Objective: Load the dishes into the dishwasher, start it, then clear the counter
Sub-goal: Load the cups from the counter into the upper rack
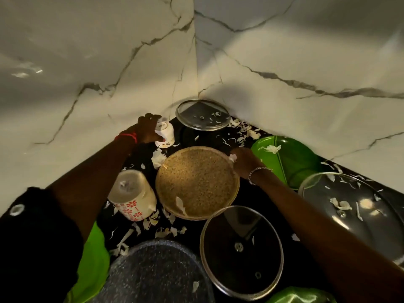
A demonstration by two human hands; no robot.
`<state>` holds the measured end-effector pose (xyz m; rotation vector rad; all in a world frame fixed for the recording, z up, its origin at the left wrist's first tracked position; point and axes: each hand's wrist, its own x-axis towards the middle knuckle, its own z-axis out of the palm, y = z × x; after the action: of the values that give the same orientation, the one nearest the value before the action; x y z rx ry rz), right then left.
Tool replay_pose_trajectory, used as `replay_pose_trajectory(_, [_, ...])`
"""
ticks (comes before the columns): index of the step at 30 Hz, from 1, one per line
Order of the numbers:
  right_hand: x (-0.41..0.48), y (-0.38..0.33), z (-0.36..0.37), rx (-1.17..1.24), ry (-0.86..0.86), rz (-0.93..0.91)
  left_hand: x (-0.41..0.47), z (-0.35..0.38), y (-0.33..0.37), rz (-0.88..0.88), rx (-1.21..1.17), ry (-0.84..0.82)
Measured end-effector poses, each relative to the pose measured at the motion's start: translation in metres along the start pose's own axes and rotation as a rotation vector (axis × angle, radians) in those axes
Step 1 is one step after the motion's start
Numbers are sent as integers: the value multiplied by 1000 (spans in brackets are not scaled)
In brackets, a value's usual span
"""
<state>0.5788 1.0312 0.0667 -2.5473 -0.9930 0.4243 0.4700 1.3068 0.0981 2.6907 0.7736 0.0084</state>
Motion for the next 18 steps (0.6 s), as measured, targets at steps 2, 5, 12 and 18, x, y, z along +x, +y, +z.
replay_pose_trajectory(2, [7, 7, 5, -22, -32, 21, 8, 4, -2, -8, -6, -30])
replay_pose_trajectory(5, [15, 7, 8, -54, -96, 61, 12, 11, 1, -2, -37, -87])
replay_pose_trajectory(12, [23, 10, 14, -67, 3, 108, 19, 14, 6, -18, -112, -34])
replay_pose_trajectory(18, [16, 4, 8, -43, 17, 134, 8, 5, 13, -55, -206, 120])
